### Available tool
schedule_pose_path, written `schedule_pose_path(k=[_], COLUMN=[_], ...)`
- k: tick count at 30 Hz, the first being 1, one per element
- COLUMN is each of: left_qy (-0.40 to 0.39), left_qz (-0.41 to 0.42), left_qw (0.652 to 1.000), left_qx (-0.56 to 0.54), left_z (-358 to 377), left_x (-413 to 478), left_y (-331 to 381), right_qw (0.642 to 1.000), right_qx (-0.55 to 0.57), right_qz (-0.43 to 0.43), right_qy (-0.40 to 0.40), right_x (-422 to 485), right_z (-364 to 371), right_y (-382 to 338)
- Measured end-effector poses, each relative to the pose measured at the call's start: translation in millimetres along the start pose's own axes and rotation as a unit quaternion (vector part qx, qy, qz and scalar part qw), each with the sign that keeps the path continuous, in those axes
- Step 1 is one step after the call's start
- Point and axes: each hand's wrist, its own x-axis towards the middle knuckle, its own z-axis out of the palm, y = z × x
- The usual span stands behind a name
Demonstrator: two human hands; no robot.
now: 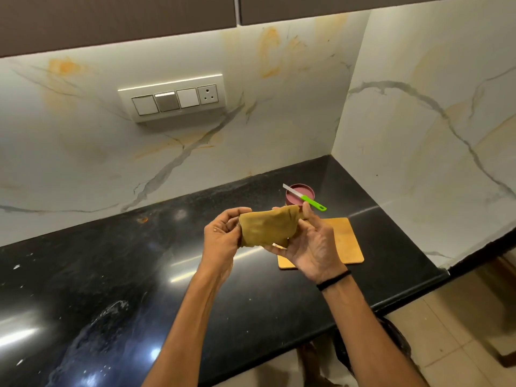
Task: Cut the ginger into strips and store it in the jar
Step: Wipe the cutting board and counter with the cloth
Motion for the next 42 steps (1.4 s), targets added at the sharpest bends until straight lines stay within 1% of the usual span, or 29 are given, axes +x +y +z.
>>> schedule_pose_path(k=[3, 6, 8, 11, 12, 13, 15, 17, 21, 23, 26, 30, 32, 33, 36, 37, 38, 39, 40, 42], left_qy=[0.005, -0.004, -0.026, -0.048, -0.048, -0.049, -0.039, 0.003, 0.064, 0.078, 0.076, 0.073, 0.063, 0.049, 0.007, 0.005, 0.009, 0.018, 0.031, 0.044], left_qz=[-0.048, -0.107, -0.143, -0.185, -0.184, -0.176, -0.145, -0.124, -0.127, -0.129, -0.135, -0.142, -0.144, -0.139, -0.111, -0.107, -0.108, -0.119, -0.134, -0.174], left_qw=[0.998, 0.993, 0.989, 0.977, 0.976, 0.98, 0.989, 0.99, 0.98, 0.971, 0.965, 0.959, 0.953, 0.947, 0.921, 0.915, 0.912, 0.913, 0.919, 0.945], left_qx=[0.034, 0.055, 0.019, -0.097, -0.105, -0.085, 0.002, 0.064, 0.142, 0.186, 0.214, 0.236, 0.259, 0.284, 0.373, 0.39, 0.396, 0.391, 0.368, 0.275], left_z=[26.7, 56.6, 74.9, 101.3, 109.9, 118.1, 134.4, 148.2, 165.2, 168.3, 168.6, 166.9, 163.4, 161.1, 154.4, 153.2, 150.8, 148.7, 145.7, 139.7], left_x=[16.5, 41.8, 66.2, 112.2, 129.9, 149.2, 189.1, 230.5, 297.7, 320.1, 350.4, 382.2, 395.0, 398.5, 398.4, 392.6, 387.7, 382.3, 375.9, 356.2], left_y=[-3.1, -0.4, 5.3, 18.2, 18.6, 15.4, 1.4, -20.5, -58.8, -74.3, -99.3, -132.3, -144.5, -148.8, -158.3, -156.5, -155.2, -151.9, -147.6, -135.8], right_qw=[0.999, 0.988, 0.978, 0.971, 0.97, 0.97, 0.97, 0.965, 0.935, 0.92, 0.904, 0.852, 0.815, 0.789, 0.683, 0.663, 0.655, 0.664, 0.683, 0.728], right_qx=[-0.035, -0.154, -0.206, -0.225, -0.228, -0.23, -0.237, -0.249, -0.318, -0.346, -0.373, -0.467, -0.531, -0.572, -0.706, -0.729, -0.739, -0.732, -0.713, -0.661], right_qz=[0.014, -0.01, -0.035, -0.067, -0.073, -0.072, -0.049, -0.029, -0.018, -0.015, 0.008, -0.008, -0.032, -0.035, -0.032, -0.025, -0.023, -0.023, -0.029, -0.036], right_qy=[-0.008, 0.0, 0.018, 0.043, 0.038, 0.031, 0.035, 0.072, 0.157, 0.185, 0.208, 0.236, 0.23, 0.221, 0.184, 0.169, 0.154, 0.15, 0.154, 0.182], right_x=[14.3, 38.9, 62.3, 103.8, 117.8, 131.3, 158.8, 192.6, 260.4, 287.1, 330.0, 396.6, 406.0, 406.0, 408.1, 403.8, 401.1, 393.3, 388.0, 370.3], right_z=[-14.5, -32.4, -42.1, -50.6, -51.5, -51.7, -53.8, -62.9, -88.3, -100.0, -126.8, -174.9, -174.0, -172.0, -176.3, -176.3, -178.2, -175.5, -176.5, -176.3], right_y=[-26.8, -60.9, -84.9, -121.8, -133.5, -144.2, -162.9, -177.2, -190.6, -191.3, -181.9, -163.8, -164.2, -164.1, -162.5, -162.2, -162.8, -166.8, -170.7, -179.9])
